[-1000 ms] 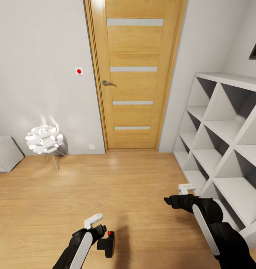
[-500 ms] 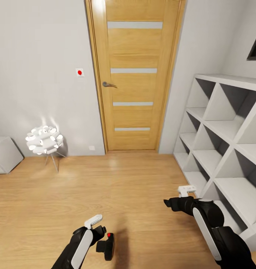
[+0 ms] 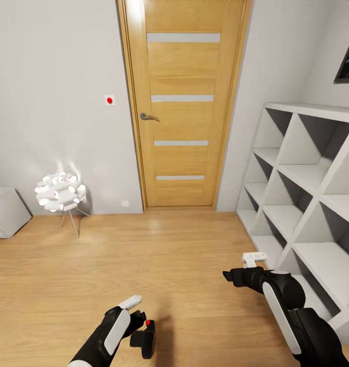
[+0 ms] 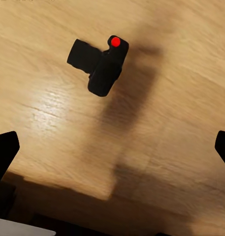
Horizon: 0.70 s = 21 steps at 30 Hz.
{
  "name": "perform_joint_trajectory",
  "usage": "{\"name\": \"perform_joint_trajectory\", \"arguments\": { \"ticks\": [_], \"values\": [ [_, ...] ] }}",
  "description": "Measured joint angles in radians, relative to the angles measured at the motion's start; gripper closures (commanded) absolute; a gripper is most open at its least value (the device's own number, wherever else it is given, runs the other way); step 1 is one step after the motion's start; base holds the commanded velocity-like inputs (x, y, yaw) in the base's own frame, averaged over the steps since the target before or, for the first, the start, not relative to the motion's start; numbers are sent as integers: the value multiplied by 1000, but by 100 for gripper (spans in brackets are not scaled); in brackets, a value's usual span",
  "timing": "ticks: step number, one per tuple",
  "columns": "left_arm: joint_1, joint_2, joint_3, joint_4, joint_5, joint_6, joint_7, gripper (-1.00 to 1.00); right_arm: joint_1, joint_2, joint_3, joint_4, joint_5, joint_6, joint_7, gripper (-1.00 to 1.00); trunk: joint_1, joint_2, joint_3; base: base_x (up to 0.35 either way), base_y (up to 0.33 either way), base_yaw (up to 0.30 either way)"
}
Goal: Attach the digital camera to the camera tripod in the bedroom.
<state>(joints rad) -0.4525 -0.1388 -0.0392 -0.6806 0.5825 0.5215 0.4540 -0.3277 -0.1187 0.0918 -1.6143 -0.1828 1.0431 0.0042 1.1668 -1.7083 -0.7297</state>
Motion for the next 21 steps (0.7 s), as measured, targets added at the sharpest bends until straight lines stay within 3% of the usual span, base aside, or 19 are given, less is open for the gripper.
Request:
{"name": "perform_joint_trajectory", "arguments": {
  "ticks": [9,14,21],
  "values": [
    [-21,5,2,42,1,-21,-6,-100,-14,11,-5,6,3,0,-5,-100,35,-63,-20,0,0,0],
    [-81,10,0,134,-1,-34,-36,-100,-19,14,-8,29,2,0,-5,-100,54,-98,-35,0,0,0],
    [-164,11,-6,243,-12,-37,-105,-100,-83,65,-4,177,0,0,-6,-100,81,-147,-57,0,0,0]
  ]
}}
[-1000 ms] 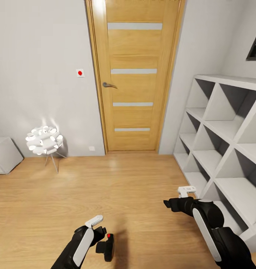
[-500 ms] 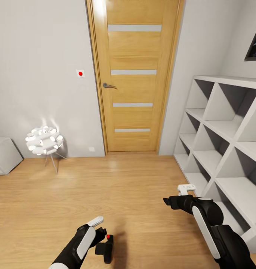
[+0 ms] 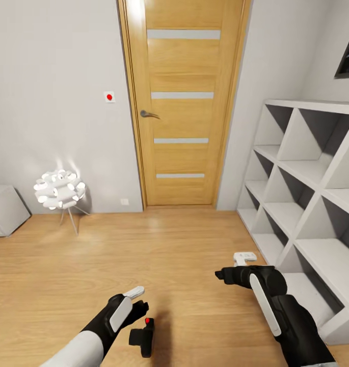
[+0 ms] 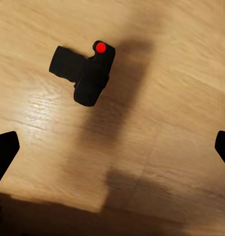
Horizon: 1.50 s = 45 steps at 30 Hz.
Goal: Attach the digital camera to the camera tripod in the bedroom.
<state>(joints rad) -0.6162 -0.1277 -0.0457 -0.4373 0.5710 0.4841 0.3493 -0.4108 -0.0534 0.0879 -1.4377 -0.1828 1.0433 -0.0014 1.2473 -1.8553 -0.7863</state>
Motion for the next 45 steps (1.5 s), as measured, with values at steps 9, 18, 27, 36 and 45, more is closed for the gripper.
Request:
{"name": "perform_joint_trajectory", "arguments": {
  "ticks": [9,18,27,36,45],
  "values": [
    [-22,-3,-54,23,-52,-1,-47,-100,-26,26,60,71,0,0,0,-100,35,-63,-28,0,0,0],
    [-25,-7,-91,25,-83,-1,-68,-100,-7,22,82,17,-4,0,6,-100,69,-126,-56,0,0,0],
    [-23,-9,-97,31,-90,-22,-101,-100,8,19,84,-9,-10,0,10,-100,104,-189,-85,0,0,0],
    [-22,-6,-96,45,-89,-42,-110,-100,15,18,87,-50,-10,0,9,-100,138,-252,-113,0,0,0],
    [-17,-3,-97,48,-92,-51,-111,-100,36,15,87,-81,-6,0,8,-100,173,-315,-141,0,0,0]
  ]
}}
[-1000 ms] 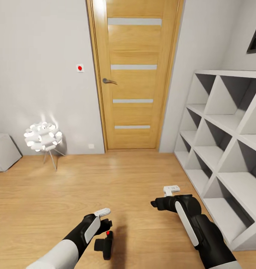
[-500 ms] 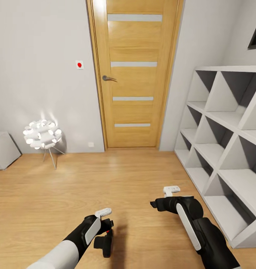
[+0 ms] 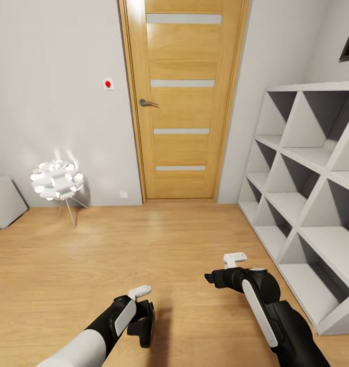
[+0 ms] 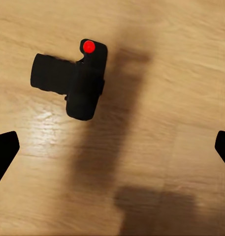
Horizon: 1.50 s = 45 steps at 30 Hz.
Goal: Attach the digital camera to the camera tripod in the bedroom.
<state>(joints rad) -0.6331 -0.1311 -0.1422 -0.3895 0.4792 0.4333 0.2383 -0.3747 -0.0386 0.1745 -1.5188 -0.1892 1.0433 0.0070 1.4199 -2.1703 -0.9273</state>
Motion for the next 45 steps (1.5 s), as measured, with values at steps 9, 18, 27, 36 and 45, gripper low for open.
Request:
{"name": "perform_joint_trajectory", "arguments": {
  "ticks": [9,18,27,36,45],
  "values": [
    [5,4,-2,0,-2,-6,0,-100,5,-15,0,-10,3,-6,1,-100,35,-63,-28,0,0,0],
    [5,4,-74,0,-4,-7,11,-100,23,-23,6,-57,7,-61,-2,-100,69,-126,-56,0,0,0],
    [-2,0,-150,-2,-3,1,9,-100,35,-23,9,-88,9,-68,-2,-100,104,-189,-85,0,0,0],
    [-15,15,-161,-2,-36,-3,3,-100,26,-11,6,-93,9,-73,-3,-100,138,-252,-113,0,0,0],
    [-13,46,-161,5,-105,-62,-1,-100,21,-7,27,-94,9,-75,-3,-100,173,-315,-141,0,0,0]
  ]
}}
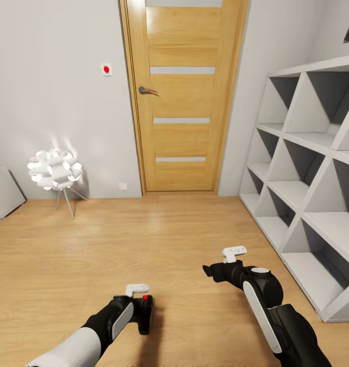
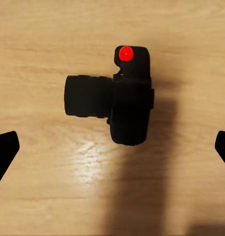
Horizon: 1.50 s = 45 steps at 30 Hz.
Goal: Attach the digital camera to the camera tripod in the bedroom.
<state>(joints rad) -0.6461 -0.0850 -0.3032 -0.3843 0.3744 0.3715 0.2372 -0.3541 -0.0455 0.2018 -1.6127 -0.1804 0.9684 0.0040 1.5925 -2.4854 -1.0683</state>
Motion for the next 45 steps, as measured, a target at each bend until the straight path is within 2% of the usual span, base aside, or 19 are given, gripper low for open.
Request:
{"name": "perform_joint_trajectory", "arguments": {
  "ticks": [2,8,18,23,31,35,38,45],
  "values": [
    [0,2,0,1,-3,-6,-2,-100,0,0,6,0,1,0,0,-100,8,-14,-6,0,0,0],
    [-2,9,1,2,-16,-53,-26,-100,-4,1,25,0,2,-1,-2,-100,11,-16,-29,0,0,0],
    [-21,6,2,3,-19,-69,-56,-100,-5,2,29,0,2,1,-3,-100,15,-18,-68,0,0,0],
    [-58,8,3,3,-17,-57,-66,-100,-5,2,31,0,2,5,-3,-100,17,-19,-87,0,0,0],
    [-133,13,9,24,-10,0,-75,-100,-5,2,33,0,2,7,-3,-100,21,-21,-118,0,0,0],
    [-163,29,12,58,-8,15,-81,-100,-4,0,44,0,1,8,-3,-100,23,-22,-134,0,0,0],
    [-176,44,13,71,-6,20,-84,-100,-4,-1,53,0,1,9,-3,-100,24,-23,-146,0,0,0],
    [-187,49,13,82,-4,24,-87,-100,-4,-2,61,0,2,10,-3,-100,27,-24,-173,0,0,0]
  ]
}}
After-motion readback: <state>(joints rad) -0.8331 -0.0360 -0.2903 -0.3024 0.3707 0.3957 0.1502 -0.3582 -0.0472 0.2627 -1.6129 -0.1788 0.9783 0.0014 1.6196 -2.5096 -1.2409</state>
